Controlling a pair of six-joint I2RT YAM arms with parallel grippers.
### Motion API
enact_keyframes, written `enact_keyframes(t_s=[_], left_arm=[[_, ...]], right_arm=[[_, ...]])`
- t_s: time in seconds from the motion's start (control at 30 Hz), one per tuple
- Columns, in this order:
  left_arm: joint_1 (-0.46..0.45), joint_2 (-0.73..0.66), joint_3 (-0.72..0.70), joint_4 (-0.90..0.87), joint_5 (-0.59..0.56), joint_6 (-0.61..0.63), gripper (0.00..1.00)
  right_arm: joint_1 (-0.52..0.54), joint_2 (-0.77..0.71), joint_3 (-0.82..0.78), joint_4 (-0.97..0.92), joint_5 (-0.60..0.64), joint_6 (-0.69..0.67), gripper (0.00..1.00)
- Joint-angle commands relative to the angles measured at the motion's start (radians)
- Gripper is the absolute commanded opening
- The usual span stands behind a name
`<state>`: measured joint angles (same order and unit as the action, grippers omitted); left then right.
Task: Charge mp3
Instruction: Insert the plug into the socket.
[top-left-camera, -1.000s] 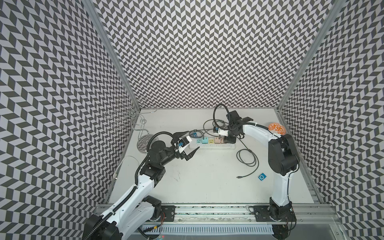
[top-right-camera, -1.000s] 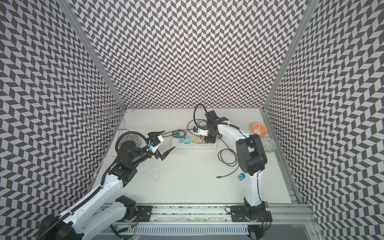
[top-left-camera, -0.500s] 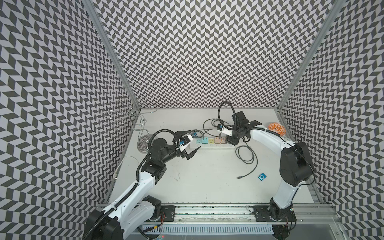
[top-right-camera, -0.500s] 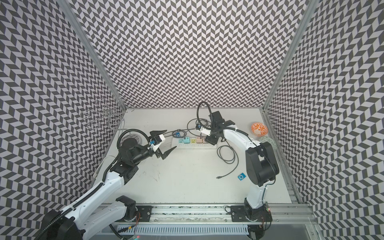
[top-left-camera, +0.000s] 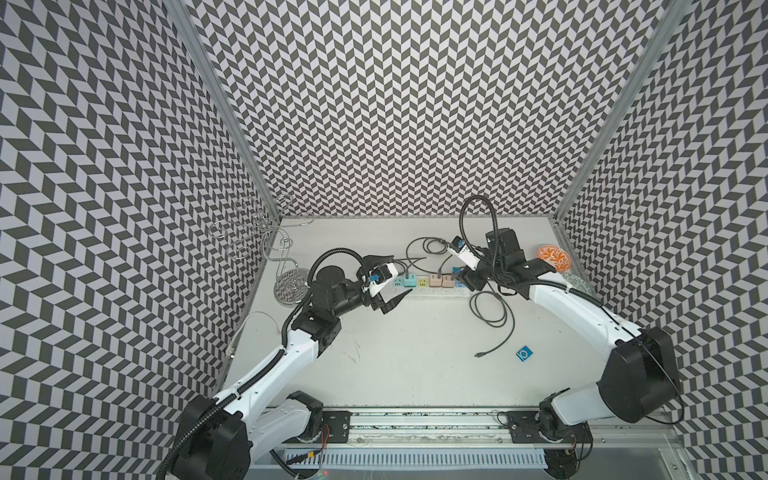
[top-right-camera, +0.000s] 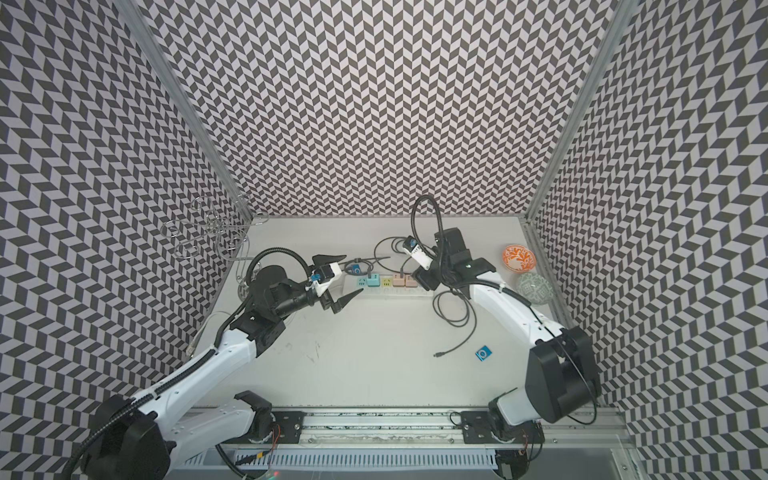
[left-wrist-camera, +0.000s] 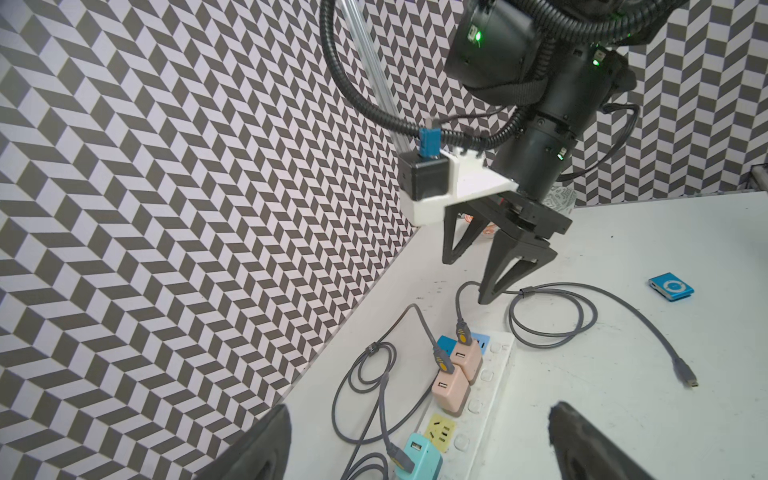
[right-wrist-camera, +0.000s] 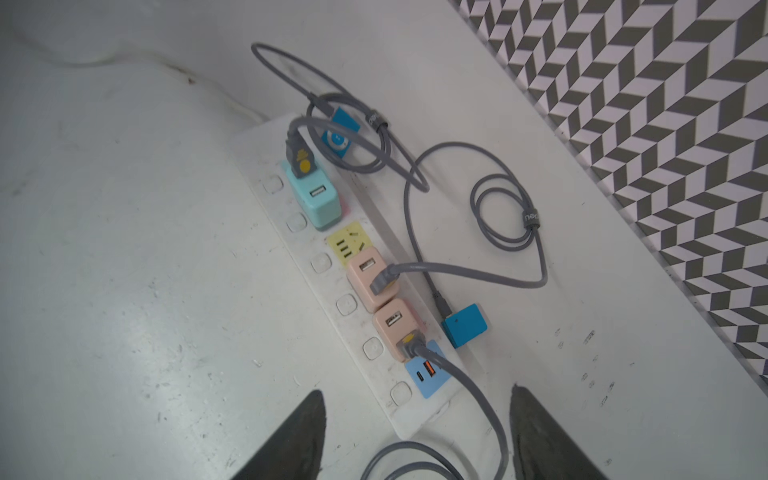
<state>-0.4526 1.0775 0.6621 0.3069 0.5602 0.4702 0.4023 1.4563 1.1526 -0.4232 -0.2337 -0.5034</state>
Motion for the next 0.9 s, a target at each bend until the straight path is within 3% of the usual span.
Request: enact_keyframes(t_s=[0.0,0.17,0.33,0.53,0.7,0.87], left_arm=[[-0.013,0.002,0.028,0.015,0.01,0.012,0.97],[-0.014,-0.018,0.014,0.013,-0.019,0.012,0.96],[-0.013,-0.039,-0.005,0.018,-0.06,0.009,0.96],[-0.008,-0.039,-0.016,0.026,-0.081,0.008,0.96],[-0.003,-0.033,-0.016,0.028,-0.087,0.007,0.96],[0.0,-0.029,-0.014,0.02,-0.092,0.006,0.96]], right_arm=[[-0.003,-0.041,-0.052,0.101,-0.09,0.103,0.62],[-0.003,-0.001,-0.077,0.117,-0.097,0.197,0.47],[-0.002,0.095,-0.013,0.025,-0.062,0.375,0.41],[0.035,0.101,-0.097,0.169,0.028,0.536,0.44],[0.061,0.14,-0.099,0.277,0.087,0.595,0.45],[0.077,0.214,-0.067,0.29,0.168,0.658,0.36]])
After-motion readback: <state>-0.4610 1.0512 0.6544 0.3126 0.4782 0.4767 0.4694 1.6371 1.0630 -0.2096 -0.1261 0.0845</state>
